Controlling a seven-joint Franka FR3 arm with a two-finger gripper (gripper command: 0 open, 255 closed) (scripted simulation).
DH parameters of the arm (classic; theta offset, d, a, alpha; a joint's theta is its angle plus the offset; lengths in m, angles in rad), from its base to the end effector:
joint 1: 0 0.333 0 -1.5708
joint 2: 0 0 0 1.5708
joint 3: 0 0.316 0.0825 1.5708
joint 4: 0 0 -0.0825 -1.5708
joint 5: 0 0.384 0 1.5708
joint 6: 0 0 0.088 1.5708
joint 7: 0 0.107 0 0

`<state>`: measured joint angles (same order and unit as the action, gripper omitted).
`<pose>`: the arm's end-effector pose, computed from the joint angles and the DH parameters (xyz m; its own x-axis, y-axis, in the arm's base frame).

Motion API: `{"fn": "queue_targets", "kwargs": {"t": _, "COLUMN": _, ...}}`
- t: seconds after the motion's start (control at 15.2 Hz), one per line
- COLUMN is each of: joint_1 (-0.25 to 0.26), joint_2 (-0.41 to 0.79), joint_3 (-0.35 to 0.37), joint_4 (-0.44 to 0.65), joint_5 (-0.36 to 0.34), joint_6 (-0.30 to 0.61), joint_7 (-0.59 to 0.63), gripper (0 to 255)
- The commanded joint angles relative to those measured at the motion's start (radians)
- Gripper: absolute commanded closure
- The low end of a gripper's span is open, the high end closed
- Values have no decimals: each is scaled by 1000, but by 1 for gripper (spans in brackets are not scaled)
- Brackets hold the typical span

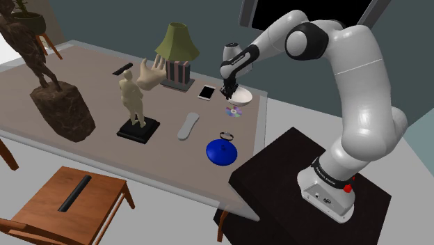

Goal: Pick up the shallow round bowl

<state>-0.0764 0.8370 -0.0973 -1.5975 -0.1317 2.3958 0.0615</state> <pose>0.6774 -0.1120 0.1369 0.9934 -0.1086 -0.0376 -0.1014 -0.9820 0.1594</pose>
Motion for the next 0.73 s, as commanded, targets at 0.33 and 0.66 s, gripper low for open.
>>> {"fn": "queue_targets", "kwargs": {"t": 0.33, "joint_1": 0, "joint_2": -10, "joint_3": 0, "joint_4": -3, "joint_5": 0, "joint_6": -7, "joint_7": -1, "gripper": 255}}
{"fn": "queue_targets", "kwargs": {"t": 0.66, "joint_1": 2, "joint_2": -62, "joint_3": -1, "joint_4": -18, "joint_5": 0, "joint_6": -43, "joint_7": -7, "gripper": 255}}
